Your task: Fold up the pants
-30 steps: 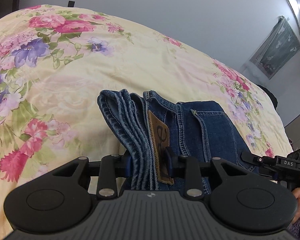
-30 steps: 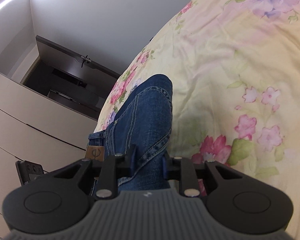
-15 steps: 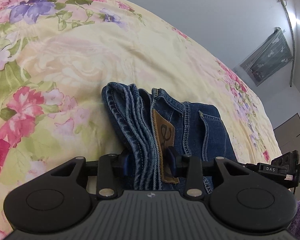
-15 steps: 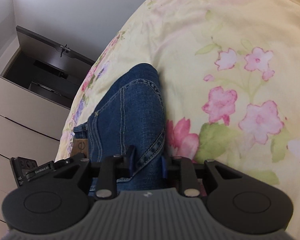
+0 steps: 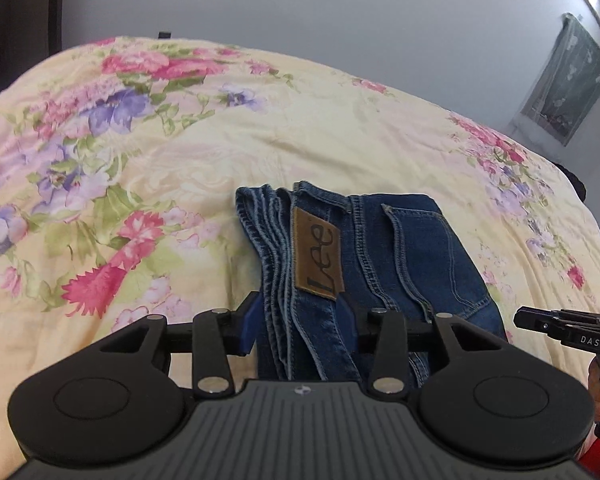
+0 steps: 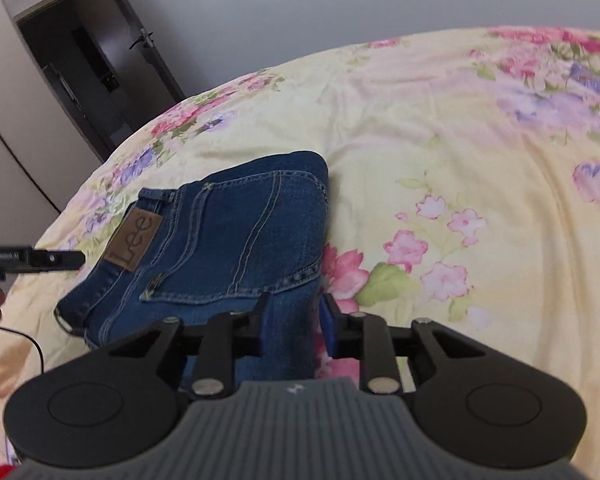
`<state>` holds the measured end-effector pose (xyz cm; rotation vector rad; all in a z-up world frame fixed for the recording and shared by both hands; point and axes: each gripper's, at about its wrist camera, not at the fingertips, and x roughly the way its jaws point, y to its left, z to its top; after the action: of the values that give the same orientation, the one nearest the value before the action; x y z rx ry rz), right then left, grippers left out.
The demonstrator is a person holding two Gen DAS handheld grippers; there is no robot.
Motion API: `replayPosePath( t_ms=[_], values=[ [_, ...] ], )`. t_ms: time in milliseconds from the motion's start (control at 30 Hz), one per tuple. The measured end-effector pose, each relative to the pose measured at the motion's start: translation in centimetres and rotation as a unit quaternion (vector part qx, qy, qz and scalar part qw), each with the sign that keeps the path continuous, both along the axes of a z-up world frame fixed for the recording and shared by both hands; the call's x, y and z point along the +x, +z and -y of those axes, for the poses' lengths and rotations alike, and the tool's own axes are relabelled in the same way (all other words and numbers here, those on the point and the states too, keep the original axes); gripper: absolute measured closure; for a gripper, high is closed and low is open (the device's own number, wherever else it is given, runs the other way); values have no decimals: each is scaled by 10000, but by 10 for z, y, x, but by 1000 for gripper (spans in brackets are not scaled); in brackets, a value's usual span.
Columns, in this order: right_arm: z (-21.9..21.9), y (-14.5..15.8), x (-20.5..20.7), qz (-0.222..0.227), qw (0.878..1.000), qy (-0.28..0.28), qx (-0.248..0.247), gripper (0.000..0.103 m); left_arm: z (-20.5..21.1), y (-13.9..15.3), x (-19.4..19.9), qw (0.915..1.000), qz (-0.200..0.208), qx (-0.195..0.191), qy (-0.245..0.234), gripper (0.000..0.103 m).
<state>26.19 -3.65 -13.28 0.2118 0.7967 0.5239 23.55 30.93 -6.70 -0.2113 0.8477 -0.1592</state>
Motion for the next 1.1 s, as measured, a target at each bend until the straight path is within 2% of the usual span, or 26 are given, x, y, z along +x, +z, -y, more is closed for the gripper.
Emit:
replayPosePath(
  t_ms=[33,100,133,200,333,433,567,633,700,767,867,1000,1067,1100],
  values=[
    [0,0,-11,51,10000,64,-44,89,5,1,-5,9999,28,77,-97,57],
    [-5,-2,-28,138,9996,159,-176,91,17,-5,-9,9990,-129,274,-314,57],
    [-9,-5,-36,188,9993,224,-244,92,21,-11,-9,9982,-221,375,-404,62],
    [-16,-12,-50,165,9984,322,-439,97,26,-25,-9,9971,-393,522,-391,66],
    [-31,-32,-66,189,9950,337,-917,98,22,-45,-10,9964,-572,601,-195,66],
    [-36,-44,-72,163,9931,316,-1121,99,14,-58,-8,9964,-725,439,-82,62],
    [-33,-42,-70,40,9936,290,-1087,101,13,-48,-11,9967,-736,323,56,61],
    [-28,-35,-69,-4,9945,282,-1010,100,15,-34,-14,9974,-663,282,65,63],
    [-26,-22,-70,49,9951,281,-949,94,18,-15,-20,9985,-496,244,52,63],
    [-23,-5,-73,178,9953,290,-905,81,23,14,-27,9994,-255,247,43,63],
    [-20,25,-79,418,9953,281,-828,74,35,59,-39,9994,117,334,60,63],
    [-16,67,-90,678,9951,298,-658,65,53,124,-59,9983,479,318,135,58],
    [-14,87,-98,794,9947,283,-591,55,62,152,-72,9973,588,400,181,53],
    [-13,97,-104,879,9941,273,-575,52,68,167,-81,9963,668,512,173,47]
  ],
)
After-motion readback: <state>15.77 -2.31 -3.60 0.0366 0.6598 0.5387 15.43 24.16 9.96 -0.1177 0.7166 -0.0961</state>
